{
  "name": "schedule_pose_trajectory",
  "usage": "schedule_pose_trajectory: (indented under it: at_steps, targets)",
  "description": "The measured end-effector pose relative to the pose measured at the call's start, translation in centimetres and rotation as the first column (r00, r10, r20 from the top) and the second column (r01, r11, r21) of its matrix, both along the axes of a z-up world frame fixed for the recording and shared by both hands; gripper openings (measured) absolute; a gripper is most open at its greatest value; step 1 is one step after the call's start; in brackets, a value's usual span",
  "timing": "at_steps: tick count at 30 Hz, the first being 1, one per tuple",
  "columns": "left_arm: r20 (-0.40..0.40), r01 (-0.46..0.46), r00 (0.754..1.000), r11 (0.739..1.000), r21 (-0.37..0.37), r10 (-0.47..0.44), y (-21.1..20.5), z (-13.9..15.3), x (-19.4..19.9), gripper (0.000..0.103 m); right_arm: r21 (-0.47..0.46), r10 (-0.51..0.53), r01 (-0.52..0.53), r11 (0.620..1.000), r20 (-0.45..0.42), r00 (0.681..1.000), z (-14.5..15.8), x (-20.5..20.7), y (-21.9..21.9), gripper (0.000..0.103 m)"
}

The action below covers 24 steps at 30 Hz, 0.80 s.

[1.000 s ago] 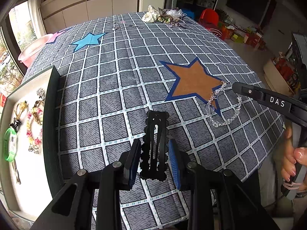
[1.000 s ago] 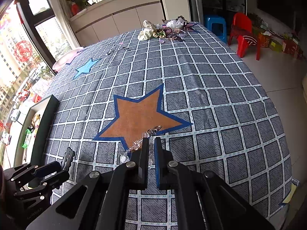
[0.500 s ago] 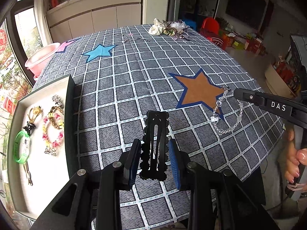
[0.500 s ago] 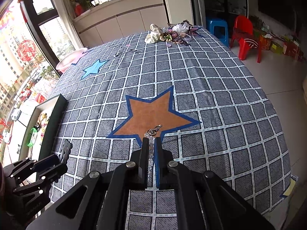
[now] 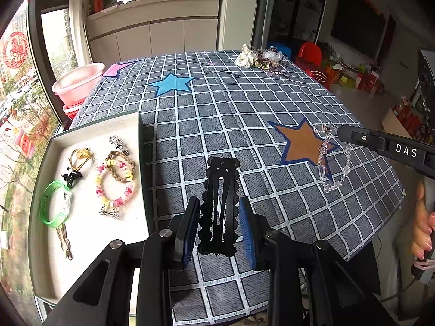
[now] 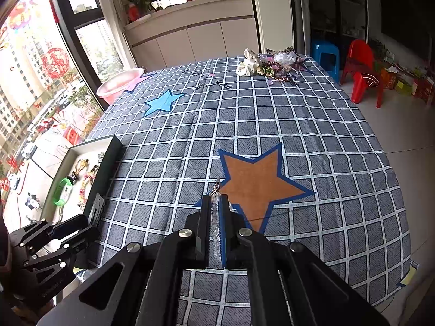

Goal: Organize jewelry
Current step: 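Carry the black clip with the left tool while the right tool carries the crystal bracelet into the box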

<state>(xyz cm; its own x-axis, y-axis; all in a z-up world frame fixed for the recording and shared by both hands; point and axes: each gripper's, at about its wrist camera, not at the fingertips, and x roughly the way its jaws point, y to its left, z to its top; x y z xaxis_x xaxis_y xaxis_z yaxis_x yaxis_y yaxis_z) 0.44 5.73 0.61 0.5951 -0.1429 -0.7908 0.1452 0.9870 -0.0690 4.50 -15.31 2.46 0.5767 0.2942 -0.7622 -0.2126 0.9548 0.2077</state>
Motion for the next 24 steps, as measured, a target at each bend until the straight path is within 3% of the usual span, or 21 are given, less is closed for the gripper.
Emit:
schedule_pose_trajectory:
  at_steps: [15, 24]
  targets:
    - [0.031, -0.093, 0.995, 0.995, -0.017, 0.094, 5.4, 0.5, -1.4, 0.037, -0.004, 0.144, -0.144, 0.99, 0.041, 0.989, 2.7, -0.6, 7.1, 0.006]
    - [0.028, -0.236, 0.971, 0.972, -0.012, 0.236, 11.4, 0.3, -3.2, 0.037, 0.005, 0.272, -0.273, 0.962, 0.062, 0.96, 4.1, -1.3, 13.2, 0.006]
